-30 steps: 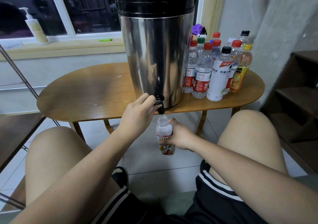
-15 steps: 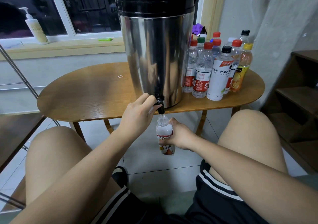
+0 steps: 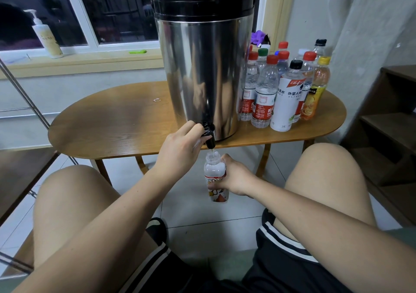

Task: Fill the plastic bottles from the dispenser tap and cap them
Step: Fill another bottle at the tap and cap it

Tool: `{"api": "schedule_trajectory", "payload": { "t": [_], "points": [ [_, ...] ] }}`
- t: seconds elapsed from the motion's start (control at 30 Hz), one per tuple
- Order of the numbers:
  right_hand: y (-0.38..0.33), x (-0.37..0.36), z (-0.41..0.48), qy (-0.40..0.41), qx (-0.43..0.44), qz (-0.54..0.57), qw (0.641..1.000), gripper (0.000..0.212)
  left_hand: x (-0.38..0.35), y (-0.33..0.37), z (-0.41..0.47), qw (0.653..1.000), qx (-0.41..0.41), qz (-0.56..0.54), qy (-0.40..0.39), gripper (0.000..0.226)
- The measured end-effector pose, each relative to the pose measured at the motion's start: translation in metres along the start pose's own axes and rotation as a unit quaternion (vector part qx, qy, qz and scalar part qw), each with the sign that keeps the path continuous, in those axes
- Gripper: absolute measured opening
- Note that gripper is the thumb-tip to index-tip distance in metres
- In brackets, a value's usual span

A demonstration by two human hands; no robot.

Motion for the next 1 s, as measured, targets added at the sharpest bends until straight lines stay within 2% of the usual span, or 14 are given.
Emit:
{"api": "schedule_trajectory", "payload": {
  "t": [1.0],
  "points": [
    [-0.0025, 0.0029, -0.0046, 0.012, 0.003, 0.012, 1.000, 0.083, 0.0011, 0.0005, 0.0058, 1.000, 0.011, 0.012, 0.016, 0.025]
  ]
}}
Point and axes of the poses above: each hand's wrist, its own z-axis towards the middle knuckle, its own x-axis out of the back of the hand, y = z × x, the point moved 2 cm from there along z, towards the middle knuckle, and after that the axes turned 2 degrees about -z, right-handed, at the moved point
